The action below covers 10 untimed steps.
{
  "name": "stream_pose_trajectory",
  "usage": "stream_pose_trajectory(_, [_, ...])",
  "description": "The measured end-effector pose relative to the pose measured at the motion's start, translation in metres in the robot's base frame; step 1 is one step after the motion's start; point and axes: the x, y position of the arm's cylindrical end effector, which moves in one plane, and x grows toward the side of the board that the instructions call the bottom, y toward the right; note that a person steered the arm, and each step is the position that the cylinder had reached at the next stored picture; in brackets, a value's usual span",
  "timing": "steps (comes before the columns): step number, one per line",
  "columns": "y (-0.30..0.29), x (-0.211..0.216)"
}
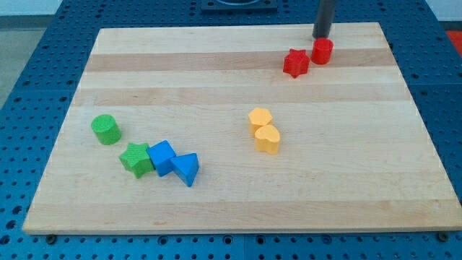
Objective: Move your arm to the top of the red circle
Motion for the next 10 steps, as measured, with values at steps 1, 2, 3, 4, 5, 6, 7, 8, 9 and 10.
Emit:
stream_pose_trajectory(1, [0.000, 0.009])
stream_pose_trajectory(2, [0.000, 0.055])
stream_pose_trajectory(3, [0.000, 0.062])
stream_pose_trajectory(4, [0.000, 0.060])
stream_pose_trajectory(5, [-0.028, 0.022])
stream_pose_trajectory(6, [-0.057, 0.005])
stream_pose_trajectory(7, [-0.073, 0.005])
stream_pose_trajectory(8, [-0.089, 0.014])
stream_pose_trajectory(9, [-0.056, 0.006])
stream_pose_trajectory(10, [-0.024, 0.006])
